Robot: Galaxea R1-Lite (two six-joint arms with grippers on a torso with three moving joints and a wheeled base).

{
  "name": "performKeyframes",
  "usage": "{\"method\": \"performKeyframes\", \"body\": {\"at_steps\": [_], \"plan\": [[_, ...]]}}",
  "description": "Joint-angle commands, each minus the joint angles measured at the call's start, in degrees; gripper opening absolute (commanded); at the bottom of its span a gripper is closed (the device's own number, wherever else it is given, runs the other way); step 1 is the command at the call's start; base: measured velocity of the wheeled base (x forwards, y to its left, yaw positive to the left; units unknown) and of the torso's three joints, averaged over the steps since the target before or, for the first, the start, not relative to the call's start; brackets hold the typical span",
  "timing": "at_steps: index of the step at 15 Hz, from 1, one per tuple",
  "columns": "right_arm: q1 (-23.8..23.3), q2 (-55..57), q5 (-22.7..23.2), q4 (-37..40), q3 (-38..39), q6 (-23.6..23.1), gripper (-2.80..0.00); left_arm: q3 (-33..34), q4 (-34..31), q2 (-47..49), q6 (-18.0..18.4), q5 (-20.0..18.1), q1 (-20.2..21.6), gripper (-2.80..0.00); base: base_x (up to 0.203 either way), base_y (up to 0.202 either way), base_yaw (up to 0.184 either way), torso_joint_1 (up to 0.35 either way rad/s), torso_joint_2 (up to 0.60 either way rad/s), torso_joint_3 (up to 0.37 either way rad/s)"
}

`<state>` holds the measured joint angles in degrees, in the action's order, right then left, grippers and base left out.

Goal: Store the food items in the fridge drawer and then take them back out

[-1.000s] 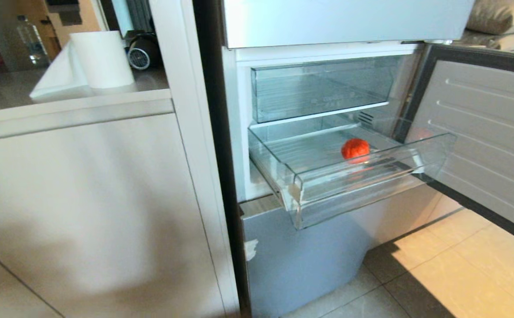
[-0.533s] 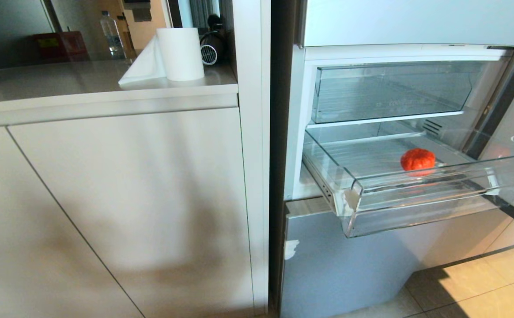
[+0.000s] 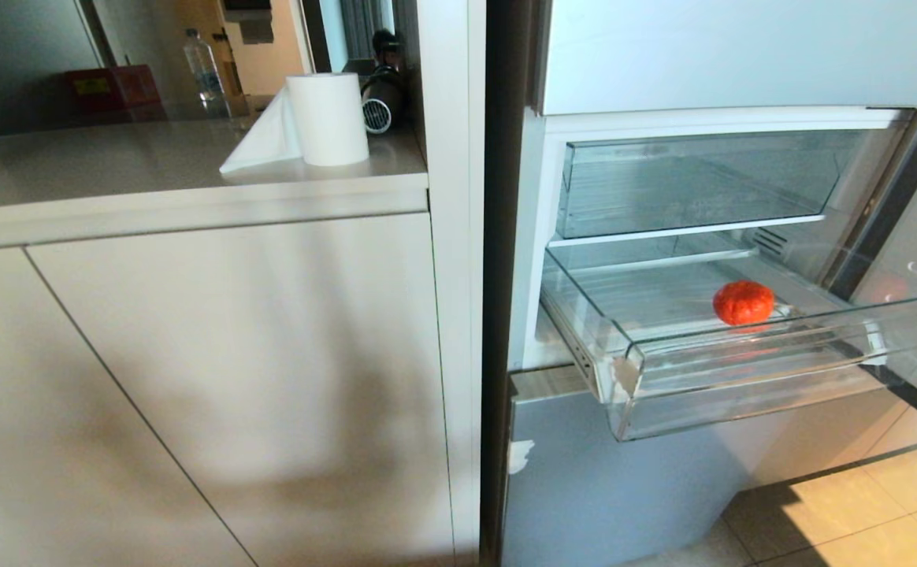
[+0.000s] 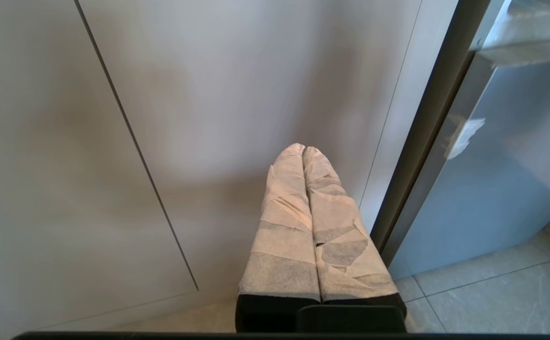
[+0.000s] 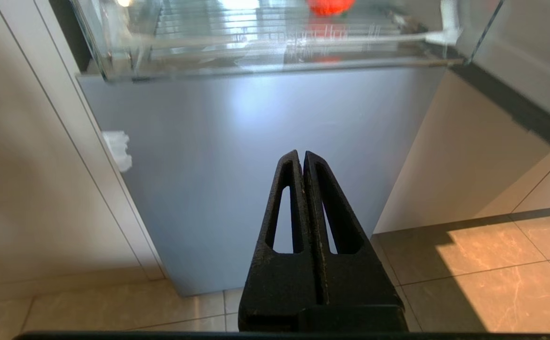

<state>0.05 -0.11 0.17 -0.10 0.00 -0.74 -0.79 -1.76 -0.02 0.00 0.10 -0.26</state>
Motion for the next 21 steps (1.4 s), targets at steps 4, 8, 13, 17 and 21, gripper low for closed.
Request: {"method": "performKeyframes", "body": {"at_steps": [4, 8, 13, 17, 21], "plan": [[0.0, 0.1, 0.0, -0.1, 0.0, 0.0, -2.80, 0.0, 0.0, 0.0, 0.0, 0.0, 0.0, -2.80, 0.000, 0.000, 0.000, 0.266, -0.55, -0.286], [0.0, 0.1, 0.0, 0.0, 0.0, 0.0, -2.80, 0.0, 0.0, 0.0, 0.0, 0.0, 0.0, -2.80, 0.000, 0.000, 0.000, 0.287, -0.58, -0.306], [0.0, 2.7, 0.0, 0.0, 0.0, -0.2, -2.80, 0.0, 0.0, 0.0, 0.0, 0.0, 0.0, -2.80, 0.000, 0.000, 0.000, 0.146, -0.29, -0.150], [-1.6, 22.3, -0.9, -8.1, -1.8, -0.6, -2.80, 0.0, 0.0, 0.0, 0.0, 0.0, 0.0, -2.80, 0.000, 0.000, 0.000, 0.000, 0.00, 0.000], [-5.1, 48.9, -3.0, -7.5, -20.4, -0.9, -2.80, 0.0, 0.0, 0.0, 0.0, 0.0, 0.0, -2.80, 0.000, 0.000, 0.000, 0.000, 0.00, 0.000]]}}
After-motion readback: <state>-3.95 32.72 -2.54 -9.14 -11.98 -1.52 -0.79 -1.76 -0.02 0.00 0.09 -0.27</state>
